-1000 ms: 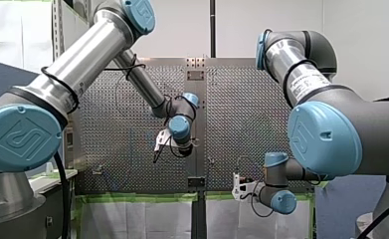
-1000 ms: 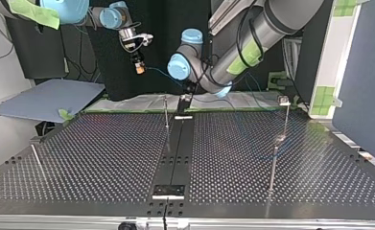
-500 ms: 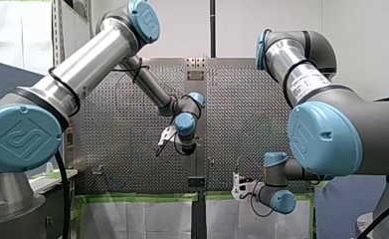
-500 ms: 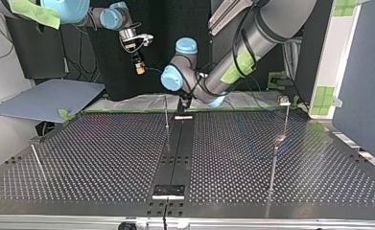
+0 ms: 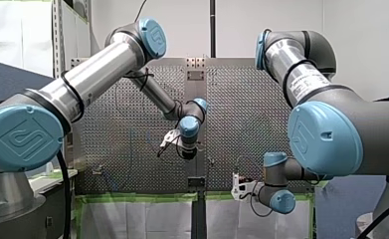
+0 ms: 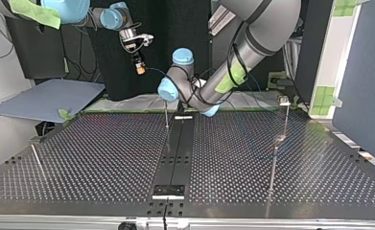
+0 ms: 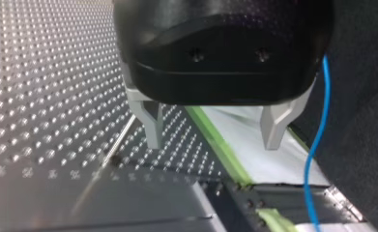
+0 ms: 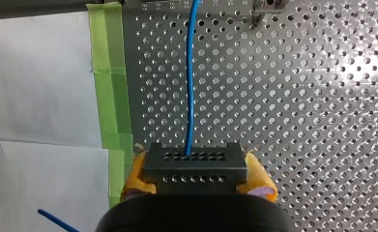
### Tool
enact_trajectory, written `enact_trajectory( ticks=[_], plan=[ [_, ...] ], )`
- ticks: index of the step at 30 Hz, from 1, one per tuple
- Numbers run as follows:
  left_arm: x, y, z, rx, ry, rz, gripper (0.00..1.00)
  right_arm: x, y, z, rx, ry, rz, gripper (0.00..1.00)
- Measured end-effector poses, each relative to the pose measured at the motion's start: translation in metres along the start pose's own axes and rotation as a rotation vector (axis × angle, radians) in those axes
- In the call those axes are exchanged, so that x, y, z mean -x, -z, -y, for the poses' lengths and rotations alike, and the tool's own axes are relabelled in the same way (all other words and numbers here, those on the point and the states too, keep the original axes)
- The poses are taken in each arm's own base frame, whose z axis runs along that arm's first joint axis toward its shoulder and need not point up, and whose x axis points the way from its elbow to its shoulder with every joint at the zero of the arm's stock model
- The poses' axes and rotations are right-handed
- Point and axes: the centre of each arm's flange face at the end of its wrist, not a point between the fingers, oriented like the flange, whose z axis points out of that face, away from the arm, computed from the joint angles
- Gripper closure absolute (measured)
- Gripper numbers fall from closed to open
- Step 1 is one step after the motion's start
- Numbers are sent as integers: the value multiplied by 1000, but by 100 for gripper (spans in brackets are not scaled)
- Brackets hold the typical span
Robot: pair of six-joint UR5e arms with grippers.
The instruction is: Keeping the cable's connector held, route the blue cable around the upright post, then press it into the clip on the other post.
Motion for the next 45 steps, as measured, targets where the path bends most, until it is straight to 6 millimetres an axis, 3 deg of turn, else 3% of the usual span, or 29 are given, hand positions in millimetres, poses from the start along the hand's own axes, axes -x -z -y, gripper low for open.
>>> enact_trajectory(
  ticks=[11, 24, 36, 45],
  plan=[
    [34, 1, -14, 7, -26, -19, 0, 0, -1, 0, -1, 0, -1, 100],
    [3, 1, -5, -10, -116, -165, 0, 0, -2, 0, -1, 7, 10, 100],
    [-5, 14, -8, -60, -183, -275, 0, 0, -3, 0, -1, 8, 13, 100],
    [2, 16, -2, -106, -189, -263, 0, 1, -4, 1, -3, 15, 22, 100]
  ],
)
